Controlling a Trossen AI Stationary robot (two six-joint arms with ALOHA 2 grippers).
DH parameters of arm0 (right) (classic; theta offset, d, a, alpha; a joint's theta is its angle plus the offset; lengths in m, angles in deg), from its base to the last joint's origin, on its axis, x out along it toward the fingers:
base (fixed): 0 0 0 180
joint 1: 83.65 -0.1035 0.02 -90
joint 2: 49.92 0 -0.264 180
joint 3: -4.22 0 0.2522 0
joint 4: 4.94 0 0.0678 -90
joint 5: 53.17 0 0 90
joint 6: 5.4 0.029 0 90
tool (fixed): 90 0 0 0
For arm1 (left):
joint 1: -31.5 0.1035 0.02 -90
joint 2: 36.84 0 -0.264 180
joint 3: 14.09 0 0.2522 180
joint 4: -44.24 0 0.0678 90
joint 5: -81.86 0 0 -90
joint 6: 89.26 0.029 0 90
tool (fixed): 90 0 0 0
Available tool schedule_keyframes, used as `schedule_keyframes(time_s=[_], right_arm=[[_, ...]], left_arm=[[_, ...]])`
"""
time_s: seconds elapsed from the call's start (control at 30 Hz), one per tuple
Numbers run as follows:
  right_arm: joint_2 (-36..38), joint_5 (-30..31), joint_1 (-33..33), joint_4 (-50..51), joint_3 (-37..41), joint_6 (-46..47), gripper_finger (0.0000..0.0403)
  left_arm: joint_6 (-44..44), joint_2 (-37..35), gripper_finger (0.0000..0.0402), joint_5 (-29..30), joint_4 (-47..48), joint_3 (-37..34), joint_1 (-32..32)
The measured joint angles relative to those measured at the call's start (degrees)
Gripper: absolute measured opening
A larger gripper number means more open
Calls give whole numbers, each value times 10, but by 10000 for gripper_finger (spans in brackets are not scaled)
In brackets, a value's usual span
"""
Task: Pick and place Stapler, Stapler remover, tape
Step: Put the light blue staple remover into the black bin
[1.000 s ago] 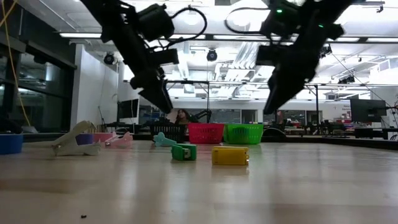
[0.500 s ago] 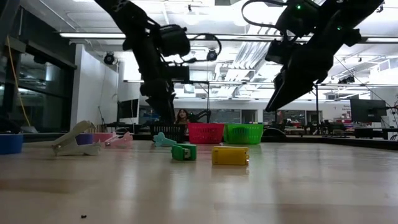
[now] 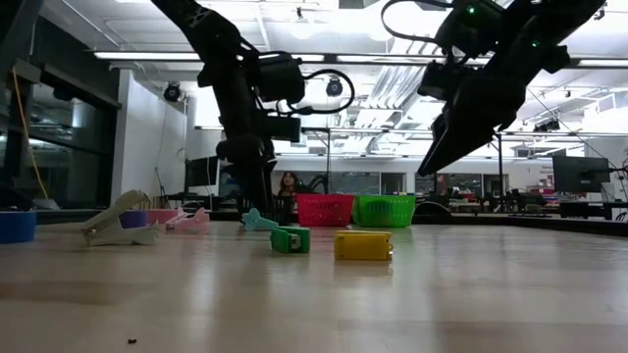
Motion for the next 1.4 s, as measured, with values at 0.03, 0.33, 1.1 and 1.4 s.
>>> schedule_keyframes(time_s=[0.03, 0.33, 1.1, 1.4], right_arm=[[0, 0, 0, -1, 0, 0, 268], [0, -1, 0, -12, 0, 1, 268], [0, -3, 0, -12, 0, 46, 268], [0, -1, 0, -14, 0, 83, 268]], left_arm=[[-4, 0, 326, -4, 0, 0, 0], [-14, 49, 326, -3, -5, 0, 0], [-61, 51, 90, -26, 25, 1, 0], [-85, -14, 89, 20, 28, -3, 0]])
